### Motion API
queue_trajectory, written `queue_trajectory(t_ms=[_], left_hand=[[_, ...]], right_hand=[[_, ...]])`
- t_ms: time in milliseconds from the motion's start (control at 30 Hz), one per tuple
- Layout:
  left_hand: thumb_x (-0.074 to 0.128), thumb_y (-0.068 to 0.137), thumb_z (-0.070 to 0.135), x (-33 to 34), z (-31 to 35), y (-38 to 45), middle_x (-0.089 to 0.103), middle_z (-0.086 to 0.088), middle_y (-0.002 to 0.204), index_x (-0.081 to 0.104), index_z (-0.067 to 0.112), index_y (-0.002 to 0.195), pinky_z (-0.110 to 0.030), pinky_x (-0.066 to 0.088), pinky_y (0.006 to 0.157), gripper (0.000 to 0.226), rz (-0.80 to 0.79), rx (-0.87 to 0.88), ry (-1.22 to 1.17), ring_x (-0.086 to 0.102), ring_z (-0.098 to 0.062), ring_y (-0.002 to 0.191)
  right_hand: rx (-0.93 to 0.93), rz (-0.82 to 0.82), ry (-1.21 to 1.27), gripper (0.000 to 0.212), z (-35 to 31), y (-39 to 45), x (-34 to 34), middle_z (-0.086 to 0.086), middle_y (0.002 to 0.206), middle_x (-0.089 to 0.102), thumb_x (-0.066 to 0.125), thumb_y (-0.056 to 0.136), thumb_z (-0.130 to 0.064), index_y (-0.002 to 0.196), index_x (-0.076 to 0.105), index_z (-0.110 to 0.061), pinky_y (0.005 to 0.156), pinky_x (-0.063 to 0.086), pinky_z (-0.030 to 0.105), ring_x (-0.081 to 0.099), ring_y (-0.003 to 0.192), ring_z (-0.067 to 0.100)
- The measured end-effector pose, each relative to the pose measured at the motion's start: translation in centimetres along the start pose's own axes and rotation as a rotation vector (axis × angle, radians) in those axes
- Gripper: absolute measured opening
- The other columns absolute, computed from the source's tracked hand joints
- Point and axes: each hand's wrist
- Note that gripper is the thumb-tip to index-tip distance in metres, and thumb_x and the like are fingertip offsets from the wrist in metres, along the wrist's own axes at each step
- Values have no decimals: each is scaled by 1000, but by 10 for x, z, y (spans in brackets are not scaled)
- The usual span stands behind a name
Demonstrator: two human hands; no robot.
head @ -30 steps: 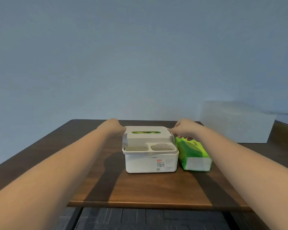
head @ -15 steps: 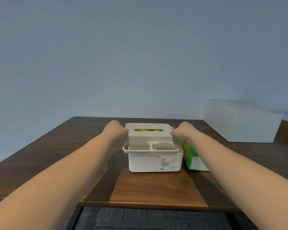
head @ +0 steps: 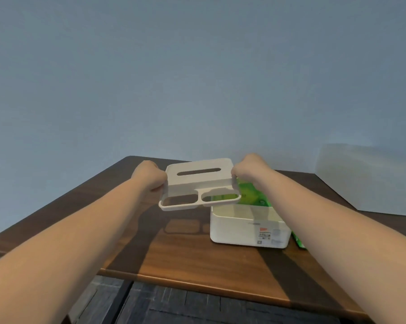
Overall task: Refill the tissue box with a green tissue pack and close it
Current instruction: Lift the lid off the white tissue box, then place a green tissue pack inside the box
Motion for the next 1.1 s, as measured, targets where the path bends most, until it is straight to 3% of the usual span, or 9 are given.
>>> queue_trajectory(t_ms=[100,200,367,533,633,833,1000,1100], left_hand=[[55,72,-1,-8,-27,5,54,-12,67,57,8,68,-26,37,48,10,24,-38,-5,47,-26,60],[57,77,4,-14,-51,11,69,-16,80,67,0,81,-35,53,65,11,81,-61,56,65,-32,76],[61,80,7,-23,-73,27,67,-13,87,69,2,95,-35,56,75,18,90,-95,159,66,-31,88],[57,85,7,-14,-97,42,68,-15,94,68,2,98,-38,58,80,19,94,-126,169,67,-31,92],[56,85,5,-5,-107,50,69,-17,94,68,0,97,-39,58,81,18,90,-134,155,67,-31,92],[54,87,10,5,-114,61,64,-10,89,66,5,97,-35,54,73,17,91,-111,189,63,-28,88],[55,87,14,4,-111,60,63,-4,92,62,15,97,-35,54,76,12,129,-73,240,62,-25,90],[53,89,17,2,-106,57,63,-2,87,62,15,92,-33,52,71,10,153,-14,241,60,-24,85]], right_hand=[[-67,-11,-59,8,-23,3,20,10,82,51,58,83,-4,76,54,-3,59,41,26,52,77,29],[-108,-39,-141,22,-42,10,45,6,66,49,55,83,-4,63,47,-8,48,34,24,52,73,29],[-146,-103,-279,4,-67,23,75,9,83,57,60,83,-5,80,58,-6,68,42,29,54,81,30],[-95,-262,-496,28,-79,43,109,6,66,52,63,86,-12,61,52,-7,73,45,29,57,83,29],[-79,-332,-578,32,-78,53,125,9,75,53,59,91,-12,61,48,-7,74,44,31,54,85,29],[-78,-420,-738,31,-77,59,136,7,66,53,59,90,-15,61,55,-6,76,45,31,56,79,27],[-50,-412,-666,34,-78,61,139,6,66,56,49,94,-12,62,55,-7,70,44,29,50,55,20],[-33,-367,-548,33,-76,57,135,7,66,56,42,96,-10,65,53,-5,53,43,26,50,51,19]])
Point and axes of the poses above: each hand's wrist, its own y-axis towards the middle knuckle, its own x-axis out of the palm, z = x × y
